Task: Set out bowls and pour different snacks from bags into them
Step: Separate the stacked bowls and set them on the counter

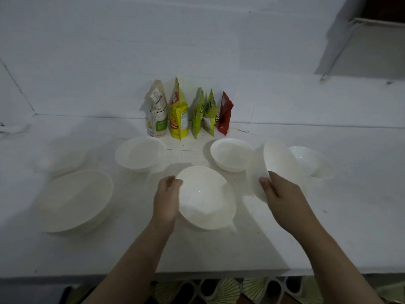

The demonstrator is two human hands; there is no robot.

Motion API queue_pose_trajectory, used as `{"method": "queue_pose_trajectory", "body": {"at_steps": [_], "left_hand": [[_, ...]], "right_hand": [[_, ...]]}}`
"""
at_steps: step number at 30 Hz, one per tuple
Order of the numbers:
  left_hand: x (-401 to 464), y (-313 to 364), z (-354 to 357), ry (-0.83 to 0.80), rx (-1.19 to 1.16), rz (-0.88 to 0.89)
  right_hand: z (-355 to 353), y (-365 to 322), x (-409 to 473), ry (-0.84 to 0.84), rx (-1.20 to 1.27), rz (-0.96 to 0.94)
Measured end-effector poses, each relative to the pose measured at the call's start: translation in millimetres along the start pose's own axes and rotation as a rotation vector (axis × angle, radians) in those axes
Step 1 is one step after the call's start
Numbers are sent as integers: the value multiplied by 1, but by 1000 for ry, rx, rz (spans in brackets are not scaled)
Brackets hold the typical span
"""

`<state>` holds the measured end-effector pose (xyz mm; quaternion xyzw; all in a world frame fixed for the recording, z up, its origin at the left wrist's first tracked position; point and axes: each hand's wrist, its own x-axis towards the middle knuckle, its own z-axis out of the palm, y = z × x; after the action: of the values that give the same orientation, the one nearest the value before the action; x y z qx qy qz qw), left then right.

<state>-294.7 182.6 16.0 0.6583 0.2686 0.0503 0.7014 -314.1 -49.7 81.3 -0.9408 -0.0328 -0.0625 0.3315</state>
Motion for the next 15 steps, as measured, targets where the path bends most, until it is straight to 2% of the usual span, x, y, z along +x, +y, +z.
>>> {"method": "queue_pose_trajectory", "body": {"at_steps": [7, 10, 12, 15], "left_hand": [[3, -34, 12, 244, -172, -29], [2, -36, 12, 291, -201, -51], [3, -37, 13, 312, -186, -37], [4, -39, 16, 329, -166, -20]], "right_hand": [[-6, 85, 2, -123, -256, 12], [-2, 101, -2, -174, -380, -27], [2, 105, -5, -151, -470, -77], [7, 112, -5, -141, -494, -125]]}}
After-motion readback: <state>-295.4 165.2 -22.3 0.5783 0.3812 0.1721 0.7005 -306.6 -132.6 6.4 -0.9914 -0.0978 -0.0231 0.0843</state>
